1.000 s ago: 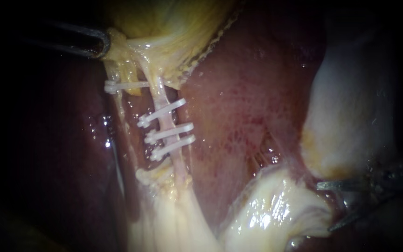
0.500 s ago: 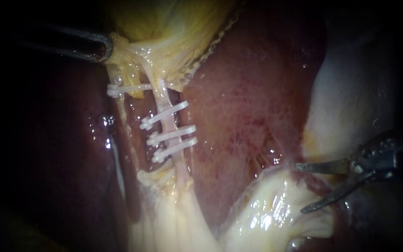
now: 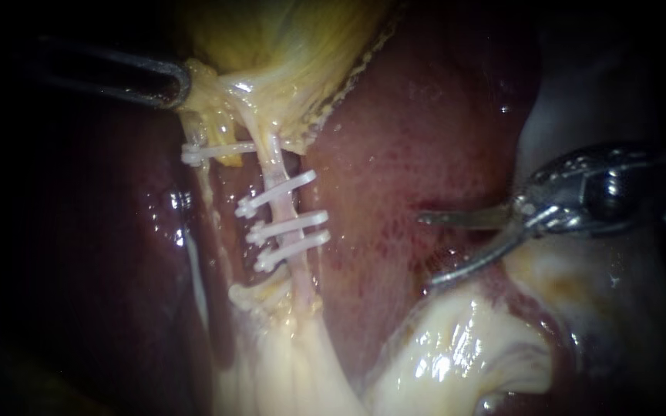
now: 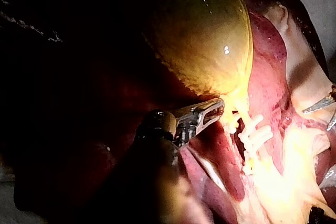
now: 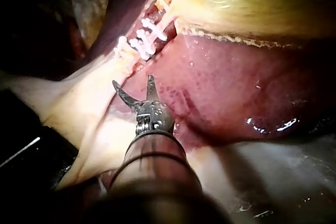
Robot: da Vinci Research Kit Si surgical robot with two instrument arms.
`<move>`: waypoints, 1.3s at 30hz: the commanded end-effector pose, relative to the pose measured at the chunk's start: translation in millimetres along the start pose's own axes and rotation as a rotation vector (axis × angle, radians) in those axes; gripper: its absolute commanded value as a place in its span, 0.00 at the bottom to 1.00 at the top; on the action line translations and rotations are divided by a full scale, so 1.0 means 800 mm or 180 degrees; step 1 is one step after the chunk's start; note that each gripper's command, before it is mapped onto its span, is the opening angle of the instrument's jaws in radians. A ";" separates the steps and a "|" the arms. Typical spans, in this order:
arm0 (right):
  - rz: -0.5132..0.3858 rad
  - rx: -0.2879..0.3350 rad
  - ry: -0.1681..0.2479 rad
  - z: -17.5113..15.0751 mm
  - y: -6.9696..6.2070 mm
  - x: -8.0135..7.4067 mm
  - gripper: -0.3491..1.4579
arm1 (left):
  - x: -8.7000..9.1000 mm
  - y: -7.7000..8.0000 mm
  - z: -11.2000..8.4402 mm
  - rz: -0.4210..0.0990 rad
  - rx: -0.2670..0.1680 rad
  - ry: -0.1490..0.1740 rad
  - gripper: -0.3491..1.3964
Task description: Go to the cutting position right tube
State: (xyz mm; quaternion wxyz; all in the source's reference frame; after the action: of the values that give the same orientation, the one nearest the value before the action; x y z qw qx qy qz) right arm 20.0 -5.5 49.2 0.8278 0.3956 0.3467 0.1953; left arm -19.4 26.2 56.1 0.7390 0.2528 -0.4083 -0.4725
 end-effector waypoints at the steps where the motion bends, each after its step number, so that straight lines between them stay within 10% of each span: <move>1: 0.0039 0.0026 0.0006 0.0004 0.0004 0.0003 0.95 | 0.0000 0.0000 0.0000 0.0000 0.0004 0.0002 0.00; 28: 0.0444 0.0356 -0.0066 0.0088 0.0083 0.0009 0.87 | 0.0004 -0.0002 0.0003 0.0004 0.0005 0.0001 0.00; 39: 0.0561 0.0706 0.0139 0.0123 0.0102 0.0016 0.88 | 0.0004 -0.0003 0.0004 0.0004 0.0011 0.0004 0.00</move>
State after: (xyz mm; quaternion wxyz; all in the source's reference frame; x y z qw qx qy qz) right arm 27.8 -4.8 59.5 0.7464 0.5138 0.3498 0.2376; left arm -19.8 25.8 56.3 0.7393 0.2531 -0.4088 -0.4714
